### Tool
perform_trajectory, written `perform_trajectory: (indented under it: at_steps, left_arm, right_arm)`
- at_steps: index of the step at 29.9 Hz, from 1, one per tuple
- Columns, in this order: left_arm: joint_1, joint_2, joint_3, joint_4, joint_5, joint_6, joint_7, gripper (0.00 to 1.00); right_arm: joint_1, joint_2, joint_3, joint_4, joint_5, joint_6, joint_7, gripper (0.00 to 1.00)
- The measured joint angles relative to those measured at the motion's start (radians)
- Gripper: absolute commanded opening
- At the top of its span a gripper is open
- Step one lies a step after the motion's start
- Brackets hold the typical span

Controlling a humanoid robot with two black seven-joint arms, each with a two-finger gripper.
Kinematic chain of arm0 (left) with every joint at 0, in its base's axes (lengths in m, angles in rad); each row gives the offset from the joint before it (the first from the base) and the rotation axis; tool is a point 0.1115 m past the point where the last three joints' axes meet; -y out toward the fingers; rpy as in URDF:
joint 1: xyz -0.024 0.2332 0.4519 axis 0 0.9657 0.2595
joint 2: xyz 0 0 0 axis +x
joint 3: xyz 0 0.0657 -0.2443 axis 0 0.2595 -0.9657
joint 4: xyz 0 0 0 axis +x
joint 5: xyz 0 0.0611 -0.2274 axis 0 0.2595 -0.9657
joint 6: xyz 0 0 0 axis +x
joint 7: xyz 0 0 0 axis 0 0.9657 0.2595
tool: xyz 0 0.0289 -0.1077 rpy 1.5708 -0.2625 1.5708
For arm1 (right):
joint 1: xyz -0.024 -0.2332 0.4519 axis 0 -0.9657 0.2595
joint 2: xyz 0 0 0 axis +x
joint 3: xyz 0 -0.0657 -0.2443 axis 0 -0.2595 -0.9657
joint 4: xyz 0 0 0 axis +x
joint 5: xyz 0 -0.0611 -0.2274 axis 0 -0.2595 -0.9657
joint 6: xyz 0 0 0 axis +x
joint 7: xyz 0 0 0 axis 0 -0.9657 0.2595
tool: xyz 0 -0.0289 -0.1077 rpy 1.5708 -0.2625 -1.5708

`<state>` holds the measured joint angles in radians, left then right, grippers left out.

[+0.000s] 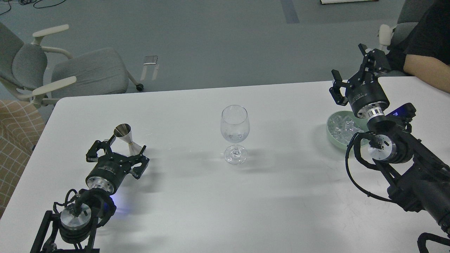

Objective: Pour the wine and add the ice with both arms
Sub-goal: 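Open the left gripper and withdraw it from the jigger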

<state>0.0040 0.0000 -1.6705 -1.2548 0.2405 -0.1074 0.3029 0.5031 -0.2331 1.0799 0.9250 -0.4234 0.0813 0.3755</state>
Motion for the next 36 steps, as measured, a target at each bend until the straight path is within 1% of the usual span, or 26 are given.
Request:
perform_trajectory:
  at_steps: [6, 12, 16, 20, 22, 25, 27, 29, 34, 36]
  left_arm:
    - [0.042, 0.015, 0.001, 0.000, 0.000, -0.017, 0.006, 0.97]
    - [0.113, 0.103, -0.001, -0.003, -0.001, -0.141, 0.013, 0.97]
    - [0.148, 0.224, -0.026, 0.005, 0.010, -0.230, 0.013, 0.97]
    - [0.156, 0.347, -0.054, 0.022, 0.019, -0.301, -0.005, 0.97]
    - [0.142, 0.407, -0.067, 0.050, 0.027, -0.315, -0.033, 0.97]
    - [0.086, 0.472, -0.072, 0.084, 0.063, -0.322, -0.107, 0.97]
    - [0.039, 0.508, -0.070, 0.098, 0.134, -0.325, -0.176, 0.97]
    - [0.001, 0.524, -0.068, 0.103, 0.222, -0.325, -0.236, 0.97]
    - [-0.116, 0.525, -0.033, 0.102, 0.486, -0.327, -0.387, 0.97]
    - [-0.165, 0.518, 0.001, 0.098, 0.543, -0.326, -0.428, 0.97]
  right_arm:
    - [0.003, 0.000, 0.000, 0.000, 0.000, 0.000, 0.000, 1.00]
    - [-0.001, -0.003, 0.001, 0.001, 0.000, 0.000, 0.000, 1.00]
    - [-0.003, -0.008, 0.002, 0.002, 0.000, 0.000, 0.000, 1.00]
    - [-0.001, -0.011, 0.002, 0.002, 0.000, 0.004, -0.001, 1.00]
    - [0.000, -0.011, -0.002, 0.003, 0.000, 0.006, -0.002, 1.00]
    - [0.002, -0.011, -0.009, 0.003, 0.000, 0.008, -0.003, 1.00]
    - [0.005, -0.021, -0.015, 0.005, -0.003, 0.010, -0.004, 1.00]
    - [0.008, -0.041, -0.020, 0.009, -0.012, 0.012, -0.005, 1.00]
    - [0.015, -0.116, -0.074, 0.048, -0.047, 0.014, -0.005, 1.00]
    - [0.015, -0.156, -0.102, 0.074, -0.065, 0.014, -0.005, 1.00]
